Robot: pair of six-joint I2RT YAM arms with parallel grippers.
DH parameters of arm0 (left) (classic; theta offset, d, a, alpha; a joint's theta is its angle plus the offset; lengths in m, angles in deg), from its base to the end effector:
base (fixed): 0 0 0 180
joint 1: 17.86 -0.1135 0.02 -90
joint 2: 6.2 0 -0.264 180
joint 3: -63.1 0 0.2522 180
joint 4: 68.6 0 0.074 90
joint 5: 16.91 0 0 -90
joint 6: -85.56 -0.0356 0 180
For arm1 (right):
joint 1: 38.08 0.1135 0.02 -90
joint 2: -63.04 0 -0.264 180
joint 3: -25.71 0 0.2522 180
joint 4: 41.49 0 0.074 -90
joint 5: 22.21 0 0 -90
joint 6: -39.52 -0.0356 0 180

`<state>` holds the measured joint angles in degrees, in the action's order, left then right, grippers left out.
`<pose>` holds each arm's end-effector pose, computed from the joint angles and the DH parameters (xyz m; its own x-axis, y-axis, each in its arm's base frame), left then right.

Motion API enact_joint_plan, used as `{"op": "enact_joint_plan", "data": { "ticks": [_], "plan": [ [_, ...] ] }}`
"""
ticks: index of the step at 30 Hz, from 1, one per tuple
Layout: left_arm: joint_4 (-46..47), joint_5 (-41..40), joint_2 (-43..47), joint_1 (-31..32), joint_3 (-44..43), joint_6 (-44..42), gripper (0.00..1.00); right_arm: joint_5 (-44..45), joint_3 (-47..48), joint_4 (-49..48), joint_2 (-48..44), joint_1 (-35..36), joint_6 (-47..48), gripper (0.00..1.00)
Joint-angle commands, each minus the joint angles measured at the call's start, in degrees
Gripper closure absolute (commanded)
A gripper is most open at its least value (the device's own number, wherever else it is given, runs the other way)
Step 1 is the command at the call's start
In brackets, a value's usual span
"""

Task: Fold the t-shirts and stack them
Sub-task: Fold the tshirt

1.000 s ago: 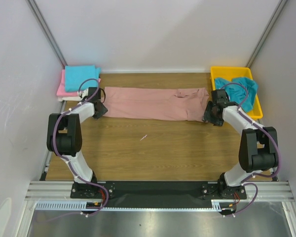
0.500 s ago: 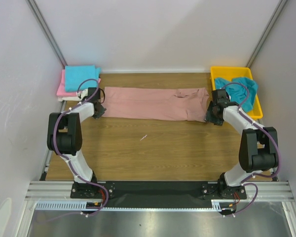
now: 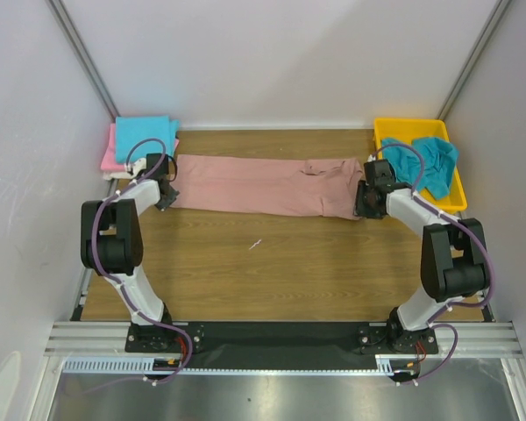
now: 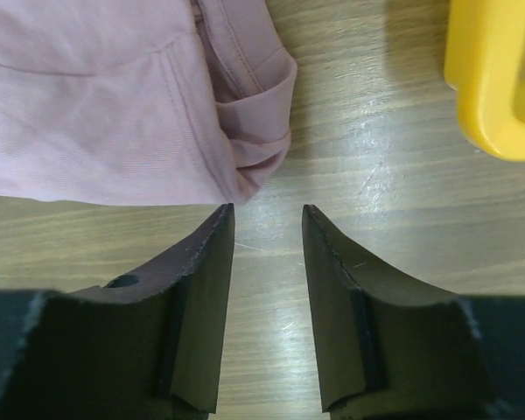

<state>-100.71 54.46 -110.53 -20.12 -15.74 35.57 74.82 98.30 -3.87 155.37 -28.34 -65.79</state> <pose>0.3700 0.0260 0.1698 -0.5122 -0.6299 -0.5838 -0.7020 0.6987 -0.1379 0.3231 0.0510 0.2000 -0.8276 0.1238 -0.5474 0.1199 0.9918 0.0430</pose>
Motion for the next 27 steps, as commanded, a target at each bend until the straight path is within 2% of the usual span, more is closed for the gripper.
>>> {"op": "enact_joint_plan", "data": {
  "ticks": [1, 7, 13, 22, 23, 26, 27],
  "plan": [
    [-0.28, -1.58, -0.17, -0.46, -2.16, -1.34, 1.00, -1.74, 0.76, -2.14, 1.18, 0.46, 3.79, 0.59],
    [-0.72, -1.67, -1.13, -0.46, -3.12, -1.43, 1.00, -0.52, 1.02, -3.03, 2.49, 3.44, 7.49, 0.60],
    [-0.90, -1.93, -1.31, -0.46, -3.74, -1.34, 1.00, -0.26, 2.08, -2.94, 4.96, 3.97, 8.10, 0.63],
    [-0.72, -2.02, -2.28, -0.46, -4.88, -1.51, 1.00, 4.57, 4.36, -1.36, 7.77, 4.06, 8.28, 0.69],
    [-0.81, -2.02, -2.36, -0.46, -5.23, -1.51, 1.00, 4.49, 4.54, -1.44, 7.95, 4.24, 8.45, 0.70],
    [-0.90, -2.11, -2.72, -0.46, -5.76, -1.60, 1.00, 5.10, 5.24, -1.09, 9.00, 4.15, 8.54, 0.84],
    [-0.90, -2.20, -2.80, -0.46, -5.85, -1.60, 0.99, 5.45, 5.59, -1.01, 9.18, 4.15, 8.54, 0.92]
  ]
}}
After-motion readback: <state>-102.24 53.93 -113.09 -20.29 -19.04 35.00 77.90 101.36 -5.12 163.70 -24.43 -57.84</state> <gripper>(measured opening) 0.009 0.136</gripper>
